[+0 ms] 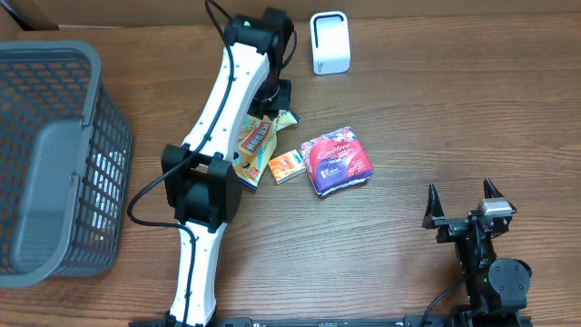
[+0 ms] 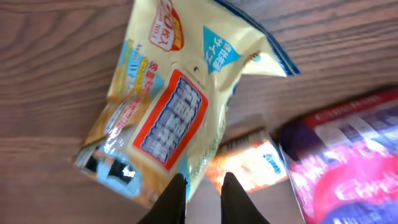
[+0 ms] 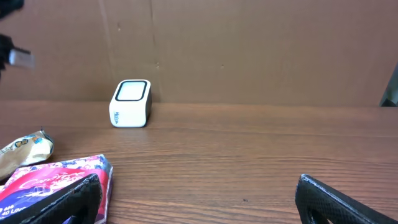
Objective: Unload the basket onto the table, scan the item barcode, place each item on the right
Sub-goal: 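Place the yellow snack bag on the table beside the Kleenex pack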
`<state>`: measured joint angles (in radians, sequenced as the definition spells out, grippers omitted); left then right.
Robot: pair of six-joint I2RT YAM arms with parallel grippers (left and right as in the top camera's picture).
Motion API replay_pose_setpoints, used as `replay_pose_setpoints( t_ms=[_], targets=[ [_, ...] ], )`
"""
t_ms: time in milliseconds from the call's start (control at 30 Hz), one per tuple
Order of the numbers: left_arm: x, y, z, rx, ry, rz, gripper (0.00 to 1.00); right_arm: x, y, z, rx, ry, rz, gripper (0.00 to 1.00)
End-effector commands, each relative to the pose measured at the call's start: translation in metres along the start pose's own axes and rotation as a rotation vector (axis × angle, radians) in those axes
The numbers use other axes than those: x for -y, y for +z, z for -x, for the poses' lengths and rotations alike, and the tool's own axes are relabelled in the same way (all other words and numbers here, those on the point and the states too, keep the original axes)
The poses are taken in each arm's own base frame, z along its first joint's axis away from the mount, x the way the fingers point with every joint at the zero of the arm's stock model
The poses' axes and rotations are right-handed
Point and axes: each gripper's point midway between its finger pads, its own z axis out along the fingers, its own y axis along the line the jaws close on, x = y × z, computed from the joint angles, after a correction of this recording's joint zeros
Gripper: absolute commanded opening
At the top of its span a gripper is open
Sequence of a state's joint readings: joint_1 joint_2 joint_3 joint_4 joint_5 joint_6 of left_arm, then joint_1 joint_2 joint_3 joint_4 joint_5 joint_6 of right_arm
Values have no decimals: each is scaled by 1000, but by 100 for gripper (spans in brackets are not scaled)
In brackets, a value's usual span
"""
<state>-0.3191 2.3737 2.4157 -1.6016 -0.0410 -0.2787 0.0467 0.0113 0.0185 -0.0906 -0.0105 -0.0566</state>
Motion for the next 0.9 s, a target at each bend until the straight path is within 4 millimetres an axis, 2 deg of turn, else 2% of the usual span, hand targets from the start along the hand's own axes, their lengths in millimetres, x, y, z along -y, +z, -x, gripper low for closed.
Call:
replay_pose_setpoints(
  t_ms=[0, 33, 167, 200, 233, 267, 300, 333, 500, 633, 767, 867],
  targets=[
    [-8, -58, 15, 144, -11, -46, 15, 2, 0, -2, 4, -4, -12, 100],
    [-11, -74, 19, 188, -19, -57, 18, 2, 0, -2, 4, -4, -12, 100],
    [-19, -141, 26, 379, -23, -137, 42, 2, 0, -2, 4, -4, -12, 100],
    [-24, -156, 24, 422, -27, -143, 53, 2, 0, -2, 4, -4, -12, 100],
    [-31, -175, 21, 471, -39, -151, 75, 2, 0, -2, 4, -4, -12, 100],
    [-37, -189, 17, 505, -49, -156, 90, 2, 0, -2, 4, -4, -12, 100],
    [-43, -202, 13, 534, -59, -159, 97, 2, 0, -2, 4, -4, -12, 100],
    [-51, -218, 6, 572, -65, -160, 100, 2, 0, -2, 4, -4, -12, 100],
    [-88, -278, -28, 724, -75, -135, 100, 2, 0, -2, 4, -4, -12, 100],
    [-143, -316, -61, 834, -202, -43, 100, 2, 0, -2, 4, -4, -12, 100],
    [-194, -334, -89, 883, -359, 11, 100, 2, 0, -2, 4, -4, -12, 100],
    [-233, -330, -108, 864, -491, 59, 100, 2, 0, -2, 4, -4, -12, 100]
  ],
)
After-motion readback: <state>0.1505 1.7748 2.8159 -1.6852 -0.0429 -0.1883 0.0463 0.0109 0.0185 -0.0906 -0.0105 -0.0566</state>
